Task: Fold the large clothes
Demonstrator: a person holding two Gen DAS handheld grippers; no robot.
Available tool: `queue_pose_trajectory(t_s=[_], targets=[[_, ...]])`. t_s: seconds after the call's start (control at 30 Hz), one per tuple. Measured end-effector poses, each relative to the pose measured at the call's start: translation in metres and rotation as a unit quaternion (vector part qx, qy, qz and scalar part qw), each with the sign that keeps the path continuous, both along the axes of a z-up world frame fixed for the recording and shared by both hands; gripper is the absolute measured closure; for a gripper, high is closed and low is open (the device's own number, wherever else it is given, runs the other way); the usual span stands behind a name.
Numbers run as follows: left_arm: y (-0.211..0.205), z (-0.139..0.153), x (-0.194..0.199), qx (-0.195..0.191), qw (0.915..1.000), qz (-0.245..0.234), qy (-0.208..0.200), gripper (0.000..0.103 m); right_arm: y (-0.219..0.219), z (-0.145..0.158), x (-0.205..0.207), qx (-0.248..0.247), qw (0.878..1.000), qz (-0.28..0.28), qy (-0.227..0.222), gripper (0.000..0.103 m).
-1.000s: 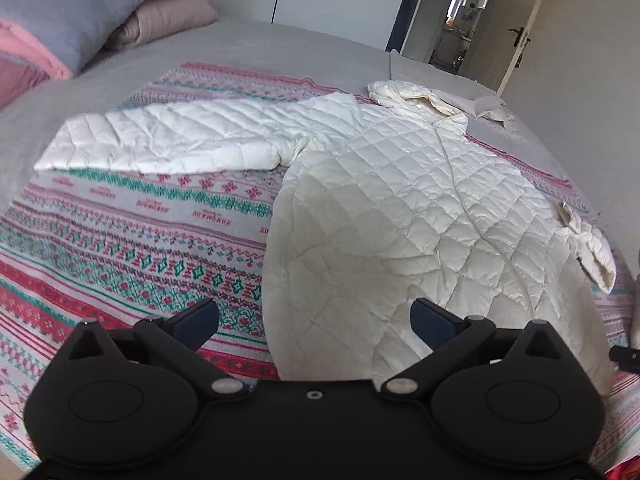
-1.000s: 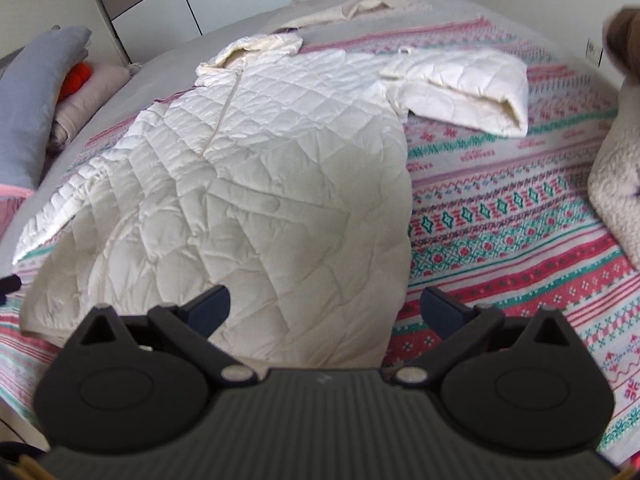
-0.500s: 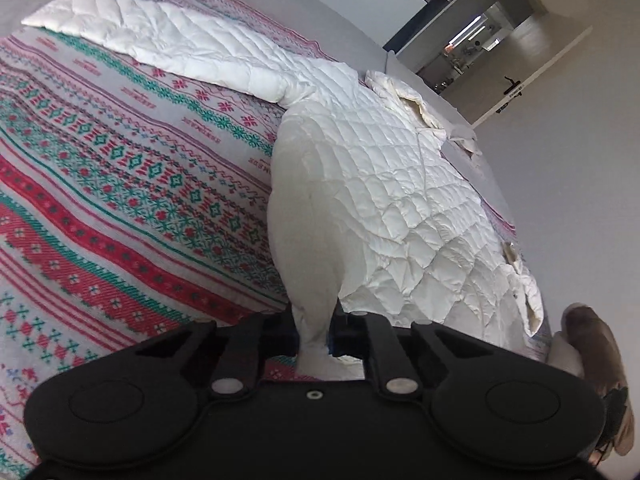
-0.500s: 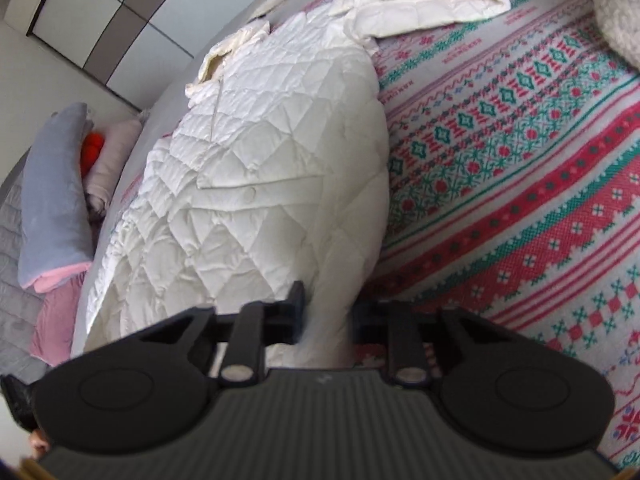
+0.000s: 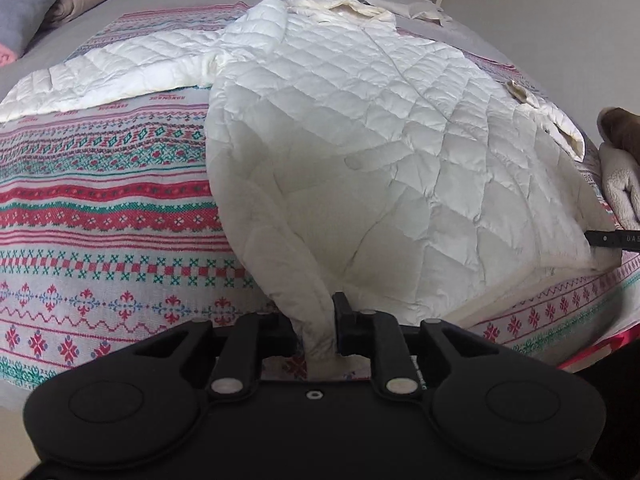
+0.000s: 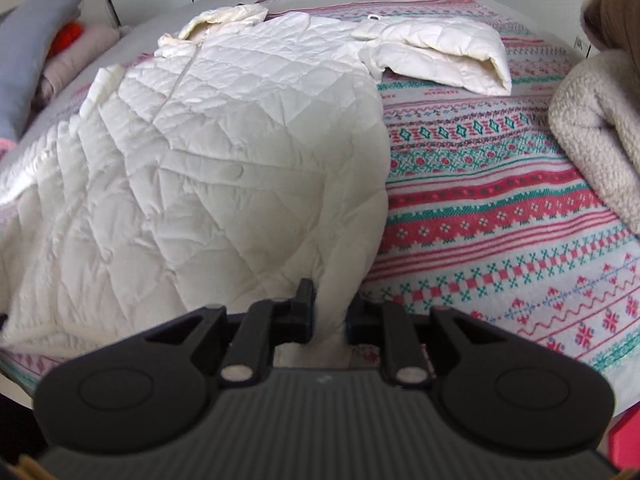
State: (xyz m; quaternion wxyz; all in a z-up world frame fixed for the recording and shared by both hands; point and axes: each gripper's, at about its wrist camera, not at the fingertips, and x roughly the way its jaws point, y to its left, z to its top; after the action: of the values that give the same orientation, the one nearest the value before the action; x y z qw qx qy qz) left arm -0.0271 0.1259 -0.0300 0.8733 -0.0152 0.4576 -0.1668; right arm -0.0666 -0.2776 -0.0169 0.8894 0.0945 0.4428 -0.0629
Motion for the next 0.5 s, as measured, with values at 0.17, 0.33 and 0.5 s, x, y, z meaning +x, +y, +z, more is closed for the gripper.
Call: queue_pose_trajectory(t_s=[0.17,0.33,0.5], targets=[[0.023,0.026,-0.001,0.006,0.9963,0.028,-0.081,0.016,0.016,0.026,-0.01,-0.08,0.995,-0.014,-0.065,0.032],[0.082,0.043,0.037,-0.024,0.9853,0.128,-0.11,0.015,0.039,0.049,0.01,-0.096,0.989,0.028,-0.106,0.016],[0.155,0.036,0.089,-0.009,0.9494,0.267,-0.165,0.014,0.075,0.053,0.063,-0.069,0.988,0.058,-0.127,0.016]])
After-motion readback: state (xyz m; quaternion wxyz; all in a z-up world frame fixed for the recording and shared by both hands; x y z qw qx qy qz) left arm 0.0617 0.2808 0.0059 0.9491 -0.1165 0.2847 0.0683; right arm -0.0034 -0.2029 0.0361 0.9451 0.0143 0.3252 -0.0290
